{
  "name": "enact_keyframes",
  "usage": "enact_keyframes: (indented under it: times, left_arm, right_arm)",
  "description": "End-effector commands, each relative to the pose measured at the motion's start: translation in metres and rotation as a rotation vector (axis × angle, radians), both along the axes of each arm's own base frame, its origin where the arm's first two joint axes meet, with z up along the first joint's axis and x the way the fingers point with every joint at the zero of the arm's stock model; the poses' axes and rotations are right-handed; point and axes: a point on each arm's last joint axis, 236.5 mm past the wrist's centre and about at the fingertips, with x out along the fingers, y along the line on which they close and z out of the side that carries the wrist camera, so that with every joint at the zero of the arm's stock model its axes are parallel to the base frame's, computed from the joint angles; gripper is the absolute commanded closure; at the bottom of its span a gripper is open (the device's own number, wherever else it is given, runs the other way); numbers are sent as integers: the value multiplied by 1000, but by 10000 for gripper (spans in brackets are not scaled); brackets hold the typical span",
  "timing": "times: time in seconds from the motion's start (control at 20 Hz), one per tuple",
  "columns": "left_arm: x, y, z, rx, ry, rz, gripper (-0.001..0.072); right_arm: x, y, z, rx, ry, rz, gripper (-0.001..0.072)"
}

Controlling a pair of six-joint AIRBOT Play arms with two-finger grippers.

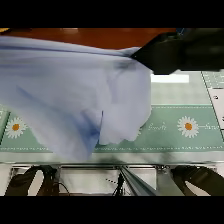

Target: Fold the shirts.

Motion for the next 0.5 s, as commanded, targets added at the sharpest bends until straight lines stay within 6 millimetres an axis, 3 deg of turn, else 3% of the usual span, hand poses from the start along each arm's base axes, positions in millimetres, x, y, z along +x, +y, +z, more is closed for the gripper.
enact_keyframes:
  times: [0.0,0.25,0.45]
  left_arm:
    - [27,8,-74,-50,210,1,688]
    - [55,18,-194,-141,468,25,688]
    - [79,24,-278,-245,576,109,687]
  right_arm:
    - [38,10,-57,-116,76,0,692]
    - [88,36,-154,-203,229,-2,692]
    - [104,45,-227,-267,354,1,692]
